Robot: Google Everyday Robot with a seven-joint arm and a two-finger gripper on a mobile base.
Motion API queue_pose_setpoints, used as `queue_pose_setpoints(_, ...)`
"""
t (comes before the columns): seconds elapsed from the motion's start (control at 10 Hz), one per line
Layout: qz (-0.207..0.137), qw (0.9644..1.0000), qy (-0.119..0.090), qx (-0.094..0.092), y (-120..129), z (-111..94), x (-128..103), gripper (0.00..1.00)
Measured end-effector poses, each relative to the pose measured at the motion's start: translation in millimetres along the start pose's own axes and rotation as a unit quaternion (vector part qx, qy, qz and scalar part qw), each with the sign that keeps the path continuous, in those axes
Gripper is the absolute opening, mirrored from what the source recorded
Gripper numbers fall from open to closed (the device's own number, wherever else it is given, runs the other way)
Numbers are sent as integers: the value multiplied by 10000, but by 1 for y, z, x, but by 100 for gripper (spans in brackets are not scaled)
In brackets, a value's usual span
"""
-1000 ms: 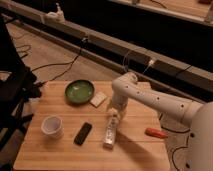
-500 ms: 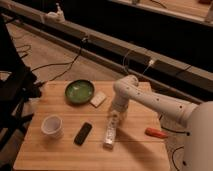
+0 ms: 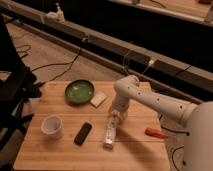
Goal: Stand the bottle upright
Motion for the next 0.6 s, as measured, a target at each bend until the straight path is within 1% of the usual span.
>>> queue_pose_setpoints(0.4,-8,10000,41,37,0,-3,3,21)
queue_pose_setpoints(0.5,5,10000,66,35,1,-4,5,9)
queue_pose_setpoints(0.6,39,9999,104,45,2,-8,8,3)
